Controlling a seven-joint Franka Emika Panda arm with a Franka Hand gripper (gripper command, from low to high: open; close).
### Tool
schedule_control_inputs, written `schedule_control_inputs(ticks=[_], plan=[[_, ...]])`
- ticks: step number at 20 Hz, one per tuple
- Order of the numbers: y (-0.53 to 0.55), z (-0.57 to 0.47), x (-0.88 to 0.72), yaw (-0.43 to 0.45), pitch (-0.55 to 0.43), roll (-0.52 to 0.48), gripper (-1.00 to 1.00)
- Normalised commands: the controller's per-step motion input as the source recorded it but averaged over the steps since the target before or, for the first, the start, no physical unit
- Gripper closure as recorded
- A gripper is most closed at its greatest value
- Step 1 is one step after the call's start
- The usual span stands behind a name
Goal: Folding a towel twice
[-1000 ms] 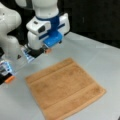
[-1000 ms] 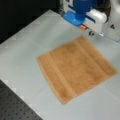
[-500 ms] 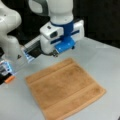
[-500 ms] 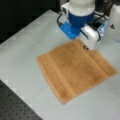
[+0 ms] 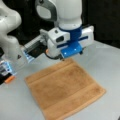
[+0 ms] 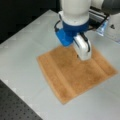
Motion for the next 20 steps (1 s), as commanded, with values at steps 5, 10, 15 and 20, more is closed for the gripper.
schedule_control_inputs(ticks=[5,10,15,20], plan=[[0.17,-0.14,0.62,-0.148,0.177,-0.042,-1.00],[0.05,0.04,0.52,-0.081,0.279,-0.194,-1.00],[0.11,0.09,0.58,-0.126,0.372,-0.264,-1.00],[0.21,-0.02,0.70,-0.124,0.349,-0.242,-1.00]])
